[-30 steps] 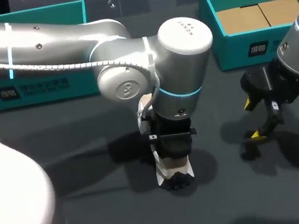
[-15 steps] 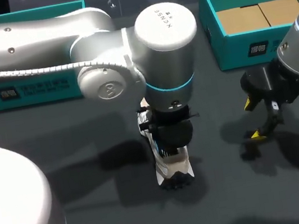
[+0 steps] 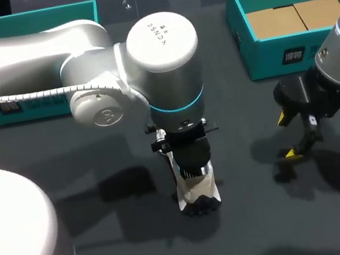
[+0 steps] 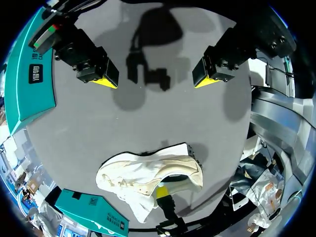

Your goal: Take the shoe out of the shoebox, open the shoe tongue, remove and reinsert the insole, then place the shoe into the shoebox

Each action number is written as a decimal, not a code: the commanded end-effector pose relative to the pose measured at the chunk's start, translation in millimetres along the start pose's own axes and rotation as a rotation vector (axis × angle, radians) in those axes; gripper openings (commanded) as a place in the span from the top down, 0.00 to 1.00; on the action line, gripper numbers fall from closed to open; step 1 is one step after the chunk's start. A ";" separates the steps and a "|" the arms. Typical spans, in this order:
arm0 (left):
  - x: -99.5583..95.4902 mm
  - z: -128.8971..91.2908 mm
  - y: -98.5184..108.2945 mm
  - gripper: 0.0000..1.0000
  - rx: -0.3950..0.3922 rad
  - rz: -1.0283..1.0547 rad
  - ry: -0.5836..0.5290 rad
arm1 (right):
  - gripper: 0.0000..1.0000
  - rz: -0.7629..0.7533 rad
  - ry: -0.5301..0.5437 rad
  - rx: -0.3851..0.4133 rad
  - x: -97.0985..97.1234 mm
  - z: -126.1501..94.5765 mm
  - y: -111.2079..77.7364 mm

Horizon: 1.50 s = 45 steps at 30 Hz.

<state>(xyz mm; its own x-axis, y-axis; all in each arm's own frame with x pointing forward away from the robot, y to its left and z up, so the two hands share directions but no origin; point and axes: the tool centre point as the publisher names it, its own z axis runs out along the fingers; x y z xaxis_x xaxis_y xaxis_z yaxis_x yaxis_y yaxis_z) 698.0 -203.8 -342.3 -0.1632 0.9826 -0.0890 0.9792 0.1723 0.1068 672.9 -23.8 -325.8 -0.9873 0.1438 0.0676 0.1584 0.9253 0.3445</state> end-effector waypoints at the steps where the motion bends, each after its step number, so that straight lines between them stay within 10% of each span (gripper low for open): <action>1: 1.8 2.0 1.0 0.78 0.005 0.003 -0.006 | 0.00 0.000 -0.003 0.001 1.4 0.3 -0.4; 13: 0.2 5.2 6.7 0.42 0.009 0.010 -0.003 | 0.00 0.000 -0.003 0.001 1.4 0.3 -0.4; 45: -9.9 -0.6 18.6 0.25 0.025 0.078 -0.021 | 0.00 0.000 -0.003 0.001 1.4 0.3 -0.4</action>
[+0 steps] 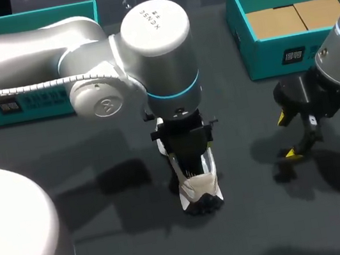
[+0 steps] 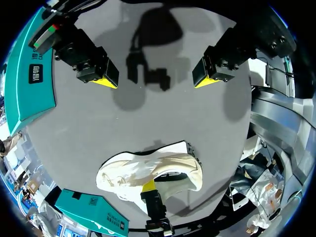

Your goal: Take the shoe out of the shoebox, open the shoe tongue, remove and reinsert the insole, then place the shoe into the shoebox

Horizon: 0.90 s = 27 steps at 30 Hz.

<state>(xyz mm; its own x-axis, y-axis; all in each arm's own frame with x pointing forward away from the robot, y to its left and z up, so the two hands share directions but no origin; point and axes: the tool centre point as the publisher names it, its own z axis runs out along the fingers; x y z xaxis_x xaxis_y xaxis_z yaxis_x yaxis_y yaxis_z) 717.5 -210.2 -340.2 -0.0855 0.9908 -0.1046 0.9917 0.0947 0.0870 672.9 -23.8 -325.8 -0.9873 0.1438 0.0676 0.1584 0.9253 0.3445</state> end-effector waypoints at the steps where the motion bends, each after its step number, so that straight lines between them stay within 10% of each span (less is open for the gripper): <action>1: -0.1 -1.6 1.4 0.25 -0.002 0.002 0.003 | 0.00 0.000 -0.003 0.001 1.4 0.3 -0.3; 8: 2.7 -5.2 6.1 0.09 0.003 -0.005 0.010 | 0.00 0.000 -0.003 0.001 1.4 0.3 -0.3; 27: 7.2 -24.1 31.6 0.11 -0.001 -0.002 -0.014 | 0.00 0.000 -0.003 0.001 1.4 0.3 -0.3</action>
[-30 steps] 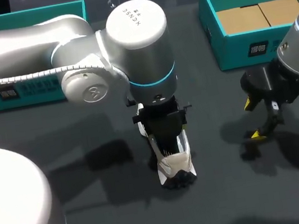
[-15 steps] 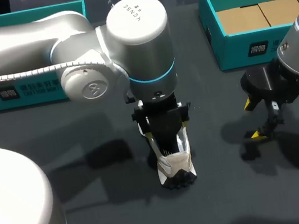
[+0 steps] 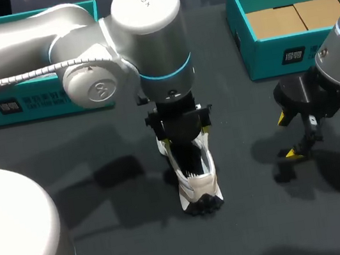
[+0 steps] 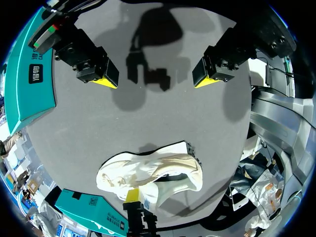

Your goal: Take the shoe out of the shoebox, open the shoe tongue, remove and reinsert the insole, then place the shoe into the shoebox

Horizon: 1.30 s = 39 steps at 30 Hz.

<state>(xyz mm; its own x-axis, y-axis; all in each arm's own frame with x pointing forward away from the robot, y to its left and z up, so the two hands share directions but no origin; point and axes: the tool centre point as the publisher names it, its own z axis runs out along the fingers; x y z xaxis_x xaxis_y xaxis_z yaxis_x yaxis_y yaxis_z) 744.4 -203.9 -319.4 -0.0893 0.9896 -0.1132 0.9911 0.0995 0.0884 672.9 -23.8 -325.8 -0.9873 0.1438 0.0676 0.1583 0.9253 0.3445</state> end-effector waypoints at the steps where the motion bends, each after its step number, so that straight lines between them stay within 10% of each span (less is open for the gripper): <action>1: 5.7 -6.5 3.4 0.11 -0.003 0.005 -0.005 | 0.00 0.000 -0.003 0.001 1.4 0.3 -0.3; 6: 6.3 -15.5 11.5 0.16 -0.016 0.004 -0.006 | 0.00 0.000 -0.003 0.001 1.4 0.3 -0.3; 15: 5.6 -30.7 31.0 0.56 -0.009 -0.017 -0.045 | 0.00 0.000 -0.003 0.001 1.4 0.3 -0.3; 39: 6.4 -6.9 -4.0 0.70 0.079 -0.009 -0.082 | 0.00 0.000 -0.003 0.001 1.4 0.3 -0.3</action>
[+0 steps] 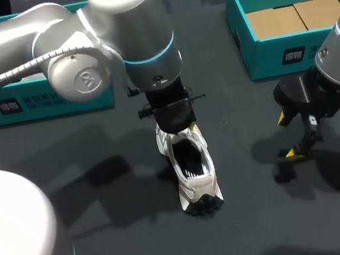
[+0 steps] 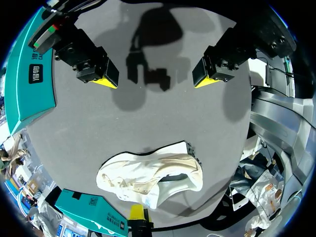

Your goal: Take the shoe out of the shoebox, open the shoe tongue, remove and reinsert the insole, then place the shoe into the shoebox

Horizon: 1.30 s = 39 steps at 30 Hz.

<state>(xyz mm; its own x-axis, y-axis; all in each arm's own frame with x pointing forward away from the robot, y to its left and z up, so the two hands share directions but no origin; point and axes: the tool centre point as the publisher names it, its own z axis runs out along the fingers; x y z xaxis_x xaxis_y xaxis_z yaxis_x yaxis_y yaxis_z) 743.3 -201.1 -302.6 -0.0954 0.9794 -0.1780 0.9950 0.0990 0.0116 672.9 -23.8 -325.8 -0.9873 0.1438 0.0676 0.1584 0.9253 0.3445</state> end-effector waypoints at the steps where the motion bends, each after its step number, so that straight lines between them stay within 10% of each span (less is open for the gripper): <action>1: 7.0 12.5 -6.3 0.71 0.016 0.002 -0.023 | 0.00 0.000 -0.003 0.001 1.4 0.3 -0.3; 10: 14.0 33.7 -27.5 0.75 0.061 0.000 -0.017 | 0.00 0.000 -0.003 0.001 1.4 0.3 -0.3; 18: 7.3 6.3 -24.2 0.76 0.006 0.015 -0.047 | 0.00 0.000 -0.003 0.001 1.4 0.3 -0.3; 29: 12.0 60.2 -45.9 0.74 0.092 0.000 -0.009 | 0.00 0.000 -0.003 0.001 1.4 0.3 -0.3; 39: 25.1 -8.5 -72.9 0.69 0.037 0.004 -0.103 | 0.00 0.000 -0.003 0.001 1.4 0.3 -0.3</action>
<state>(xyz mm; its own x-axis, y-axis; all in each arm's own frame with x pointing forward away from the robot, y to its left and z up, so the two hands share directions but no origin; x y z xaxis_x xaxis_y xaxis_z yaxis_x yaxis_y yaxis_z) 683.1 -209.6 -337.9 -0.0912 0.9606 -0.2627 0.9952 0.0787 -0.0576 672.8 -23.8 -325.8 -0.9873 0.1438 0.0676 0.1583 0.9253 0.3445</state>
